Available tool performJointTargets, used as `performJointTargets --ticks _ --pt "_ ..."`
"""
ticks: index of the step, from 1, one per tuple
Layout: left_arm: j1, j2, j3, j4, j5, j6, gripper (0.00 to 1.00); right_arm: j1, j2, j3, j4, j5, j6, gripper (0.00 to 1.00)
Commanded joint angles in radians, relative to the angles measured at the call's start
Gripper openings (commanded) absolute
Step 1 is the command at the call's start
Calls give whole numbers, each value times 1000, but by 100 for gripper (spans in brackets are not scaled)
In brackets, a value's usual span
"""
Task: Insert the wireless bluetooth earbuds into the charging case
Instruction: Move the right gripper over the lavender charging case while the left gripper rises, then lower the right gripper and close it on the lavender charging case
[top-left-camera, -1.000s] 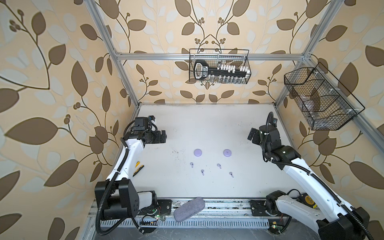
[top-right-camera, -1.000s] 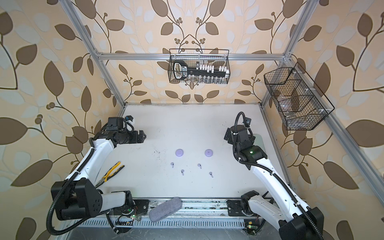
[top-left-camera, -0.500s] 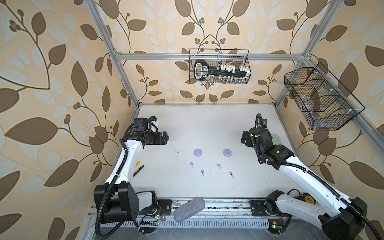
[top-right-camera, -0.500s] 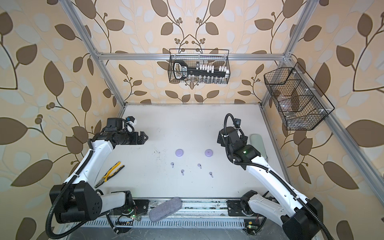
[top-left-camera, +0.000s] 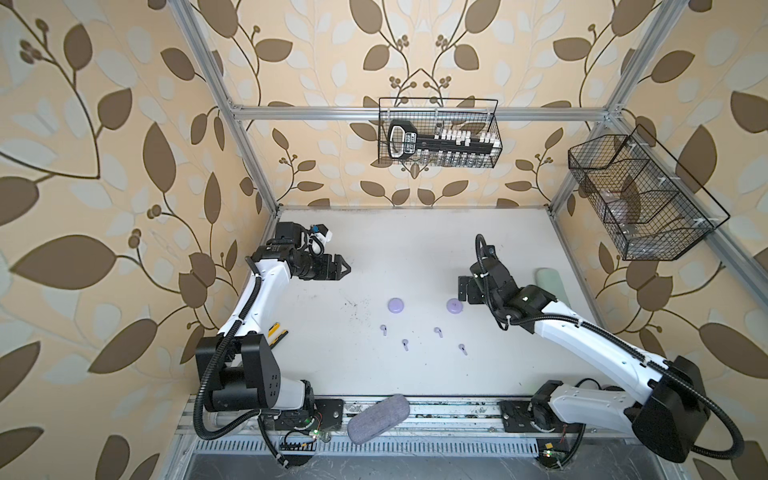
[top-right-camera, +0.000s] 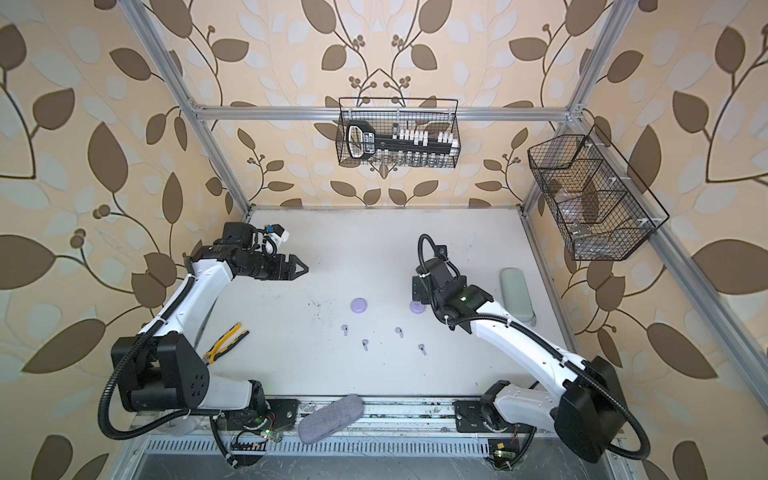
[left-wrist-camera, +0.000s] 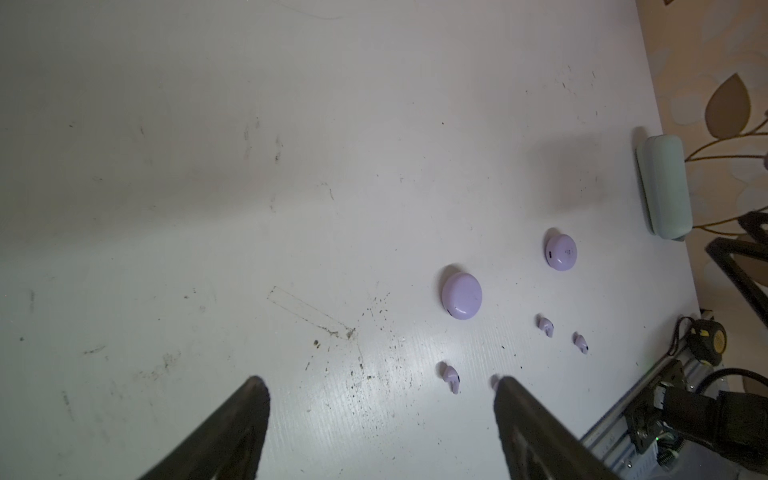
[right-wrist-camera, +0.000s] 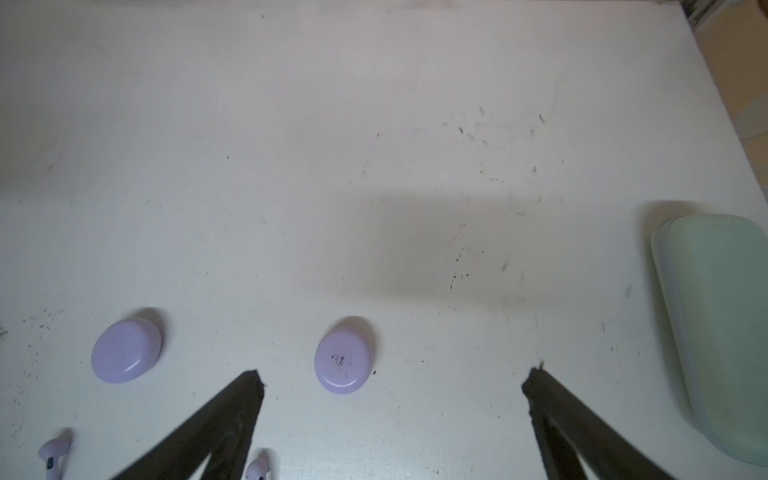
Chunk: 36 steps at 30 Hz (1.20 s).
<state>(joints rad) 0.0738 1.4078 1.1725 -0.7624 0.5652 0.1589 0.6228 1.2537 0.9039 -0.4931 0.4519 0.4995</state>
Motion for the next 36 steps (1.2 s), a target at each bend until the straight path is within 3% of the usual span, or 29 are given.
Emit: performJointTargets --ticks 1,8,17,36 --pt "-26 -26 -21 -16 52 19 86 23 94 16 -20 -46 46 100" --pt "-71 -94 -92 26 36 27 89 103 253 32 24 -33 186 98" --pt "-84 -101 -99 37 21 19 90 123 409 82 39 -26 237 95" --pt "-85 -105 -106 55 -25 -1 90 94 462 88 21 4 356 78"
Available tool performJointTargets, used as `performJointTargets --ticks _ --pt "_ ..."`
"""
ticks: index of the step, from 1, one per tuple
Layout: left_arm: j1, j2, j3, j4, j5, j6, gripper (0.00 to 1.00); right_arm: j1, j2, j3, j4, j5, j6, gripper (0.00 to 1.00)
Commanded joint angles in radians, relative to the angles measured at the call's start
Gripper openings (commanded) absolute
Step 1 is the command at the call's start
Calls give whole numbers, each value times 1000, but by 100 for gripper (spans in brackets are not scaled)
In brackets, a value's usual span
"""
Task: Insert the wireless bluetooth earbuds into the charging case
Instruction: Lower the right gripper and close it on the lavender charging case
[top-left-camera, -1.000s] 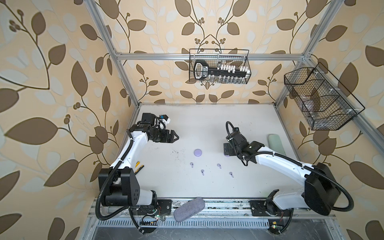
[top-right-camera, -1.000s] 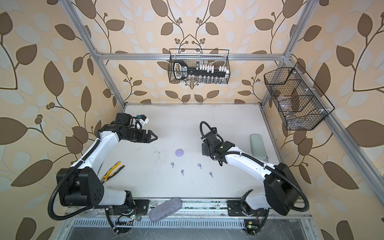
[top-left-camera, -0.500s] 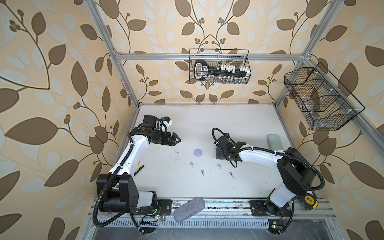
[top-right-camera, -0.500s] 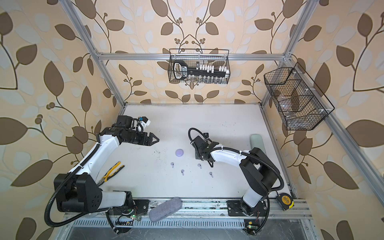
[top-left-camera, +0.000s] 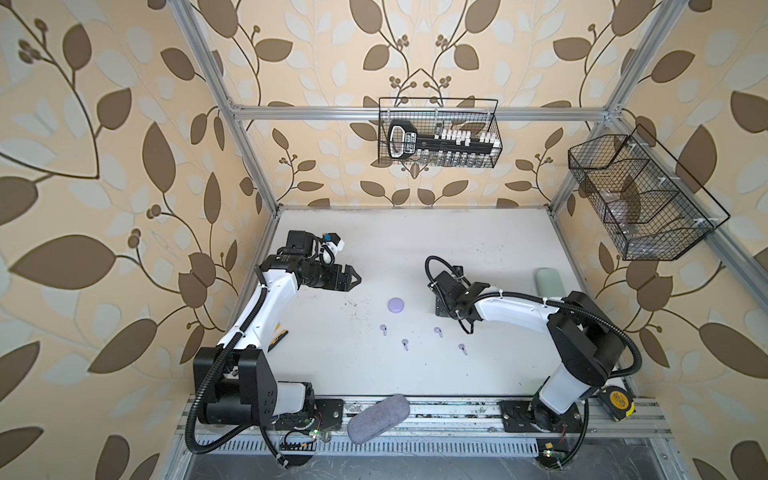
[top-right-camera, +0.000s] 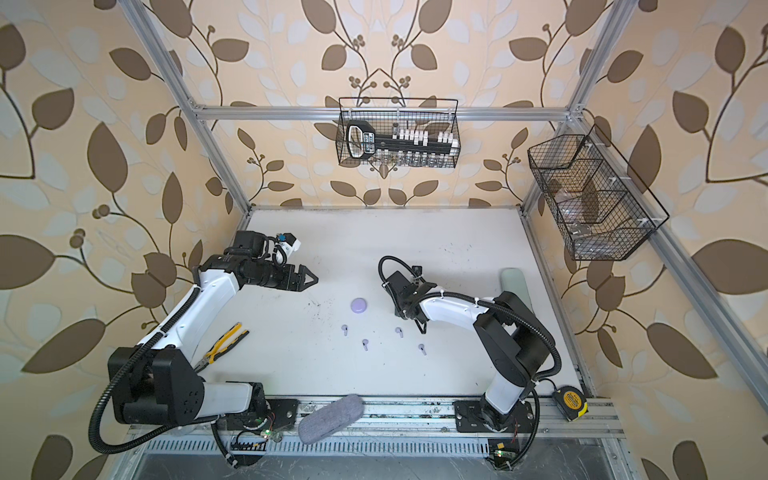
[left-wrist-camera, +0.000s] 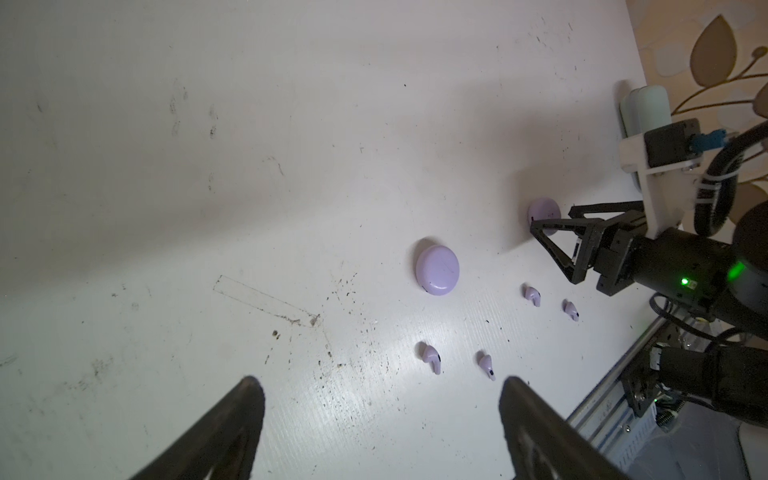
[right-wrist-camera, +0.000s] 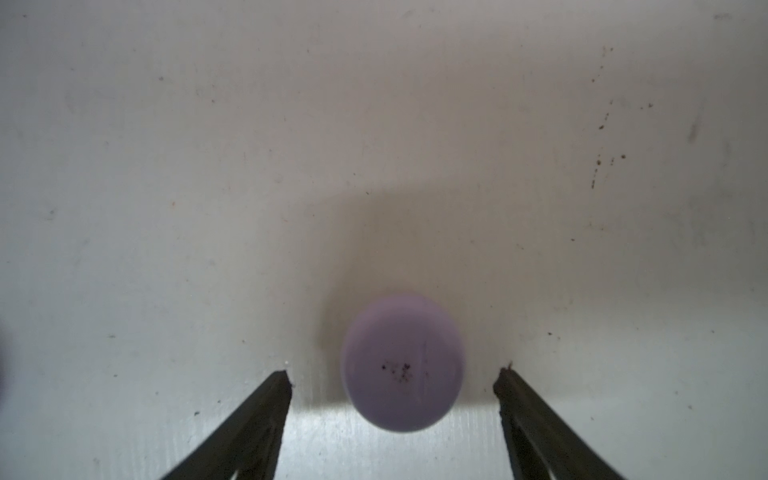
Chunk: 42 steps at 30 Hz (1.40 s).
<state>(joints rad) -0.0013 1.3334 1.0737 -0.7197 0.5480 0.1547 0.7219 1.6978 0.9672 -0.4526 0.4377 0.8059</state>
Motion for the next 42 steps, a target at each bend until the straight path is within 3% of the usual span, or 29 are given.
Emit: performJointTargets --ticks 1,24,42 --pt "-10 -30 -7 12 -10 2 90 -7 17 24 -22 21 56 77" --pt "-9 -16 -6 14 -27 -8 92 -11 46 -26 60 32 79 63" --pt "-10 -10 -3 12 -32 -9 92 -10 51 -48 80 32 68 61"
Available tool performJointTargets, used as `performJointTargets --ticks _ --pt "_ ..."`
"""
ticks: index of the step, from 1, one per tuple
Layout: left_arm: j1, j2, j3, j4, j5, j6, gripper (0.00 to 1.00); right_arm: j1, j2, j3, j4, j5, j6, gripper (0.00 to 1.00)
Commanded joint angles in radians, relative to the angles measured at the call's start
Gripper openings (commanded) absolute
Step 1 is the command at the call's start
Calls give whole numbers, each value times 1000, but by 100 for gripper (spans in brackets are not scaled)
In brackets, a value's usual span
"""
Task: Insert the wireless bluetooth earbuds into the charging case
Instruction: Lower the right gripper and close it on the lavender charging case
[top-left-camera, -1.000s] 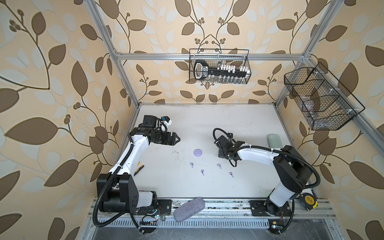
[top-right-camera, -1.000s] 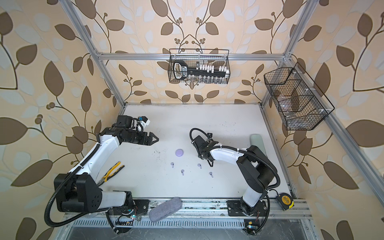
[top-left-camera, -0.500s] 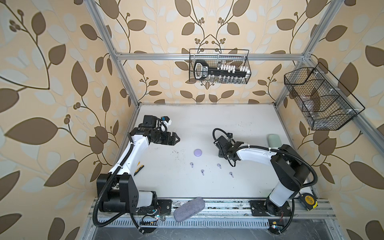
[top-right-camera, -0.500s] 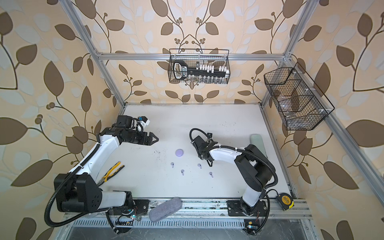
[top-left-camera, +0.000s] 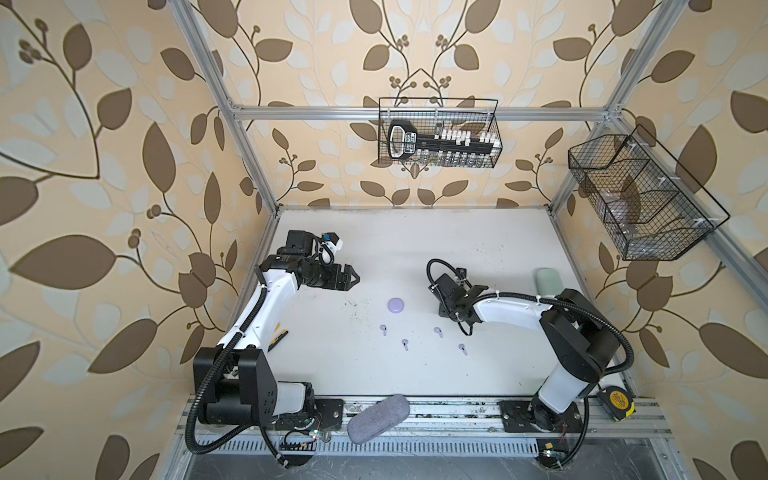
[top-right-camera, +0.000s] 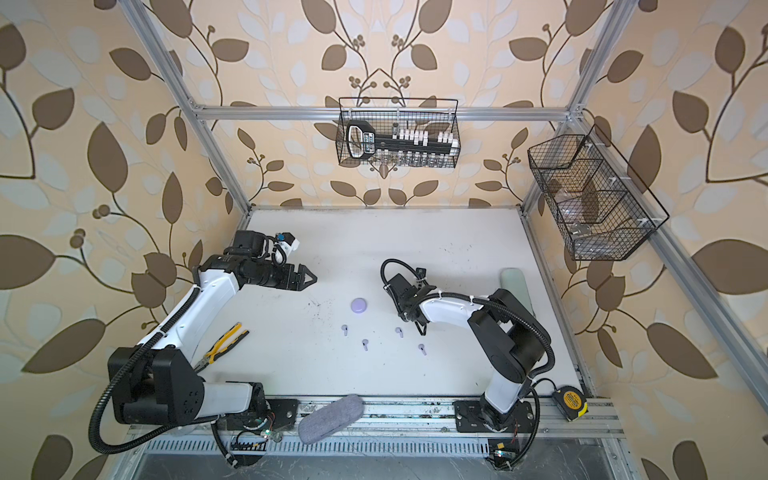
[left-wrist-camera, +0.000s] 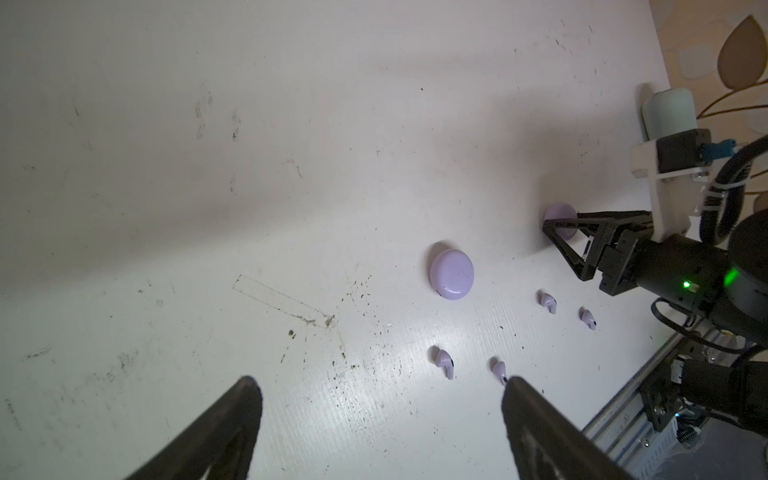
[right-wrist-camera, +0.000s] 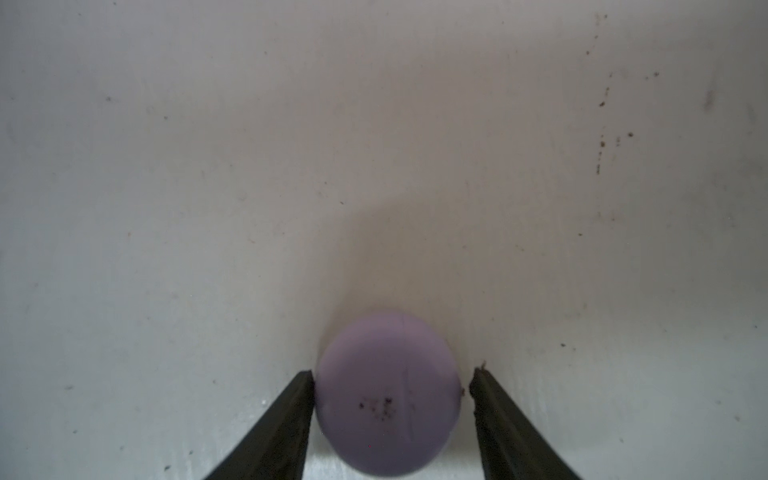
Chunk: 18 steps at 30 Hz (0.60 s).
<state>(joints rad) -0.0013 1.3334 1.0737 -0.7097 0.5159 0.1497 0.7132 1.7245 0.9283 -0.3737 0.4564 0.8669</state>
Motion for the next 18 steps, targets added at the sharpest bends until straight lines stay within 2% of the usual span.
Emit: performJointTargets --ticks 1,18 --pt "-9 -11 -3 3 -1 -4 92 -3 24 -10 3 12 4 60" --pt "-9 -9 -1 3 -5 -6 92 8 45 -2 -8 22 0 56"
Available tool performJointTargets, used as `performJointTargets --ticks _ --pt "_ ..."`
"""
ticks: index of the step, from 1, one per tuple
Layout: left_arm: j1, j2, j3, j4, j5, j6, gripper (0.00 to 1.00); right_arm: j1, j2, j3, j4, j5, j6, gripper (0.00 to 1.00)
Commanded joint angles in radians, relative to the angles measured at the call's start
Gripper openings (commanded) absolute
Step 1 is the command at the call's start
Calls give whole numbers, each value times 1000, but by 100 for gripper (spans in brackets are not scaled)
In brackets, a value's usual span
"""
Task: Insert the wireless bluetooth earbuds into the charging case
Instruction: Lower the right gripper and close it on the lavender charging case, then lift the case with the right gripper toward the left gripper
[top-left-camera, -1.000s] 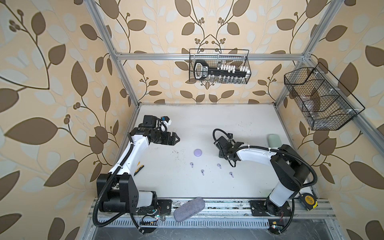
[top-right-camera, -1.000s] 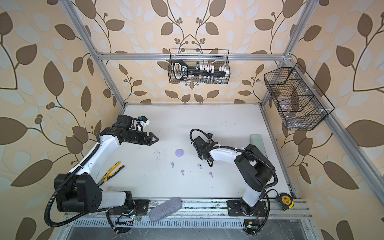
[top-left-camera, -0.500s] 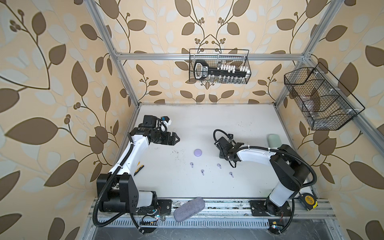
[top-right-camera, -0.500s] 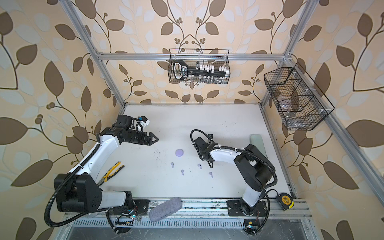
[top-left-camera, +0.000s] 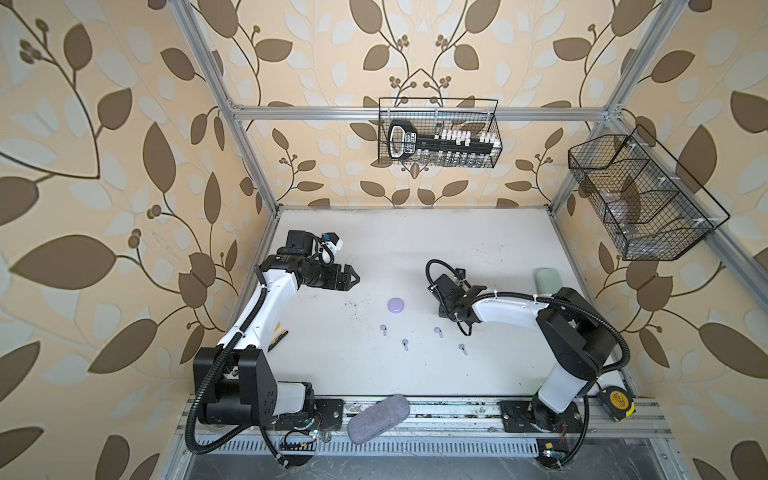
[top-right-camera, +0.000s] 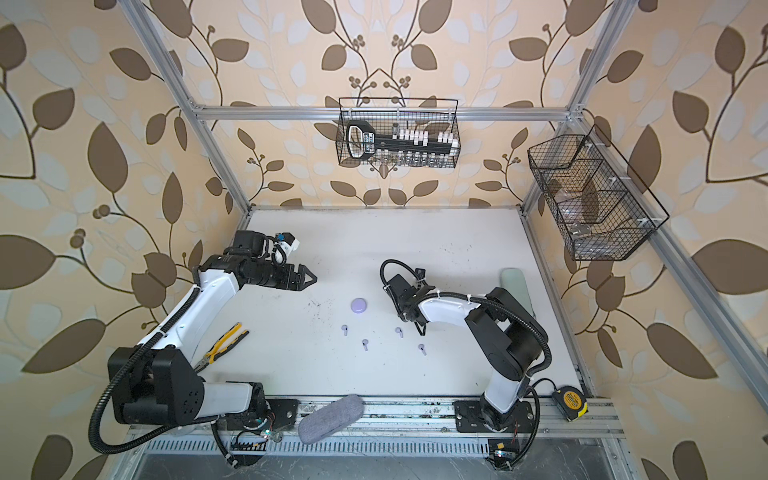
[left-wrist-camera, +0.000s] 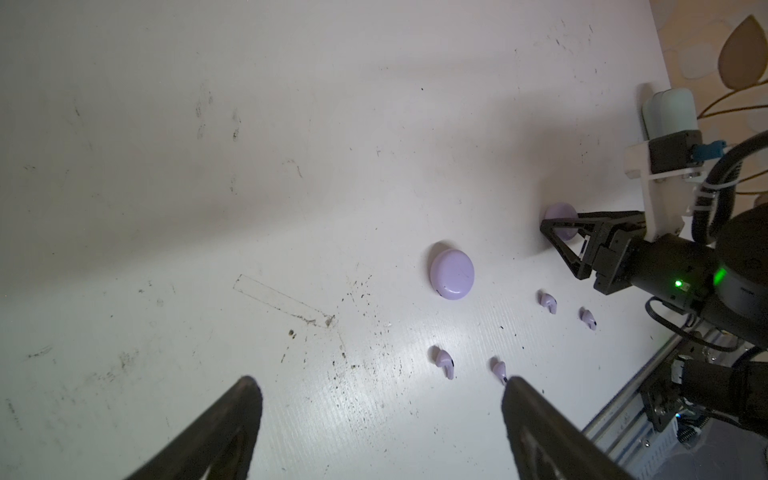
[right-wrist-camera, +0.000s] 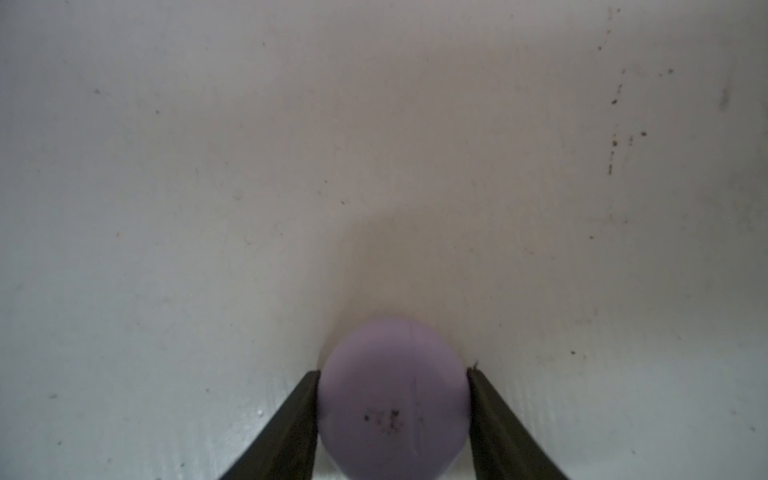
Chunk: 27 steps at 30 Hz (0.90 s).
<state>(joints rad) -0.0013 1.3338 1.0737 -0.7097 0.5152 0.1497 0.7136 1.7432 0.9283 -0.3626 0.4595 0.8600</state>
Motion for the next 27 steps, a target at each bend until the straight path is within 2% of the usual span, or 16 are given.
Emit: performJointTargets --ticks 1,11,15,17,22,27 --pt "-9 -9 -2 3 -4 -6 92 9 30 0 -22 21 6 56" --pt "-9 -7 0 1 -6 -6 92 9 38 4 -28 30 -8 54" --pt "-9 0 7 -7 -7 -6 92 8 32 0 -22 26 -18 50" --pt "-9 4 11 -13 -4 -4 98 8 27 -3 -17 23 -22 48" --pt "-9 5 20 -23 -3 1 97 10 -1 -30 32 1 -54 41" --pt "-12 7 47 -47 12 12 97 25 -58 -67 96 -20 -112 37"
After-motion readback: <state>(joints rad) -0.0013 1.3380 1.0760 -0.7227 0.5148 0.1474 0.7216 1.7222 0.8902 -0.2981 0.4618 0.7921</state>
